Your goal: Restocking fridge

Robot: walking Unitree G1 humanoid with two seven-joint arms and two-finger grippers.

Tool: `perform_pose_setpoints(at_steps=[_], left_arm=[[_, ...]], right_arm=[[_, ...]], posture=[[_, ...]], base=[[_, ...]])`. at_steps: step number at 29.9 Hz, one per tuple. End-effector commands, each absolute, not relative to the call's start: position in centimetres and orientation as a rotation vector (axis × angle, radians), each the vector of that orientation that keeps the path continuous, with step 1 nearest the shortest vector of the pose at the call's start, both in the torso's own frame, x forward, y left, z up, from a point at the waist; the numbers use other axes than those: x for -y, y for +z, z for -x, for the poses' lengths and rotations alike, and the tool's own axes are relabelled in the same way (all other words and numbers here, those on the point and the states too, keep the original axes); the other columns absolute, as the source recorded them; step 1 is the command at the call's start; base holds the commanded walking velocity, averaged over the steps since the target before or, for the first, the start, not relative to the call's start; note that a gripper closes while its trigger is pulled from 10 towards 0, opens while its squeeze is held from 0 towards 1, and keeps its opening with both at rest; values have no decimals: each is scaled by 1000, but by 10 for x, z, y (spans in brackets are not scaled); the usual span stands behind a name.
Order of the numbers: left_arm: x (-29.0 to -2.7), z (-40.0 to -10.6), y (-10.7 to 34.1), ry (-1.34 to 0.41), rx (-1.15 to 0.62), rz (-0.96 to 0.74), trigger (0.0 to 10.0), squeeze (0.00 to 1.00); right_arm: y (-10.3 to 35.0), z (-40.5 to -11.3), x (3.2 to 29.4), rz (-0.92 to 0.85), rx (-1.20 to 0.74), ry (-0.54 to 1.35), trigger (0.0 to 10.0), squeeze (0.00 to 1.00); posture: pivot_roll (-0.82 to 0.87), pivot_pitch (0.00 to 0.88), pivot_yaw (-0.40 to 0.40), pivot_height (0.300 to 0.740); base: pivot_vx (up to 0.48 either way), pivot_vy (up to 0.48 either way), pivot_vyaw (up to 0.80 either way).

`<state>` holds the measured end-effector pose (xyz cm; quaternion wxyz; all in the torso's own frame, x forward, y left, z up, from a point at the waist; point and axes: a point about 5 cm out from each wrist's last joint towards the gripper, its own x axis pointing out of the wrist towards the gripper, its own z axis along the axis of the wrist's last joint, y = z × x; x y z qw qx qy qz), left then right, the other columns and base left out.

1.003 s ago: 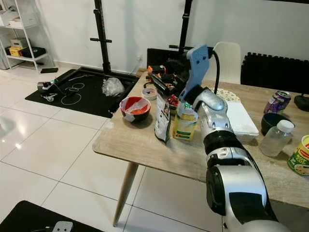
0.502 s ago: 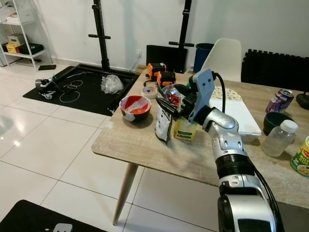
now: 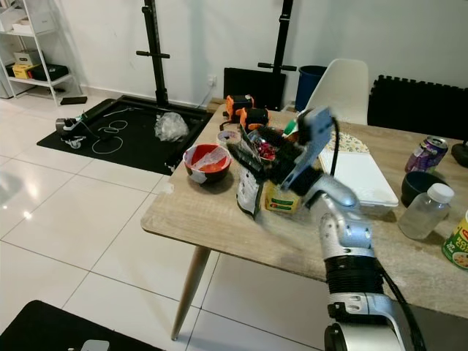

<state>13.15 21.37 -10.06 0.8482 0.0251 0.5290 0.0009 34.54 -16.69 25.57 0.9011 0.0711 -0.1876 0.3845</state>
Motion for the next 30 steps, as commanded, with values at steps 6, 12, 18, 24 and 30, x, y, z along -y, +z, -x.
perform_pose_setpoints(at_steps=[6, 12, 18, 24, 30], left_arm=[[-207, -127, -103, -5, -1128, -42, 10000, 0], [-205, -127, -104, -7, -1130, -38, 10000, 0], [-204, -126, -104, -8, -1131, -35, 10000, 0], [-204, -126, -104, -8, -1132, -37, 10000, 0], [-204, -125, -105, -12, -1137, -41, 10000, 0]], right_arm=[[290, -355, 178, -85, 422, 570, 10000, 0], [303, -353, 182, -57, 406, 481, 10000, 0], [290, -362, 189, -30, 311, 388, 10000, 0], [277, -372, 197, -23, 223, 237, 10000, 0], [260, -378, 198, -96, 137, 166, 10000, 0]], posture=[[-4, 9, -44, 740], [-7, 9, -49, 740], [-7, 8, -53, 740], [-10, 11, -54, 740], [-14, 9, -55, 740]], base=[[0, 0, 0], [0, 0, 0], [0, 0, 0], [0, 0, 0], [0, 0, 0]])
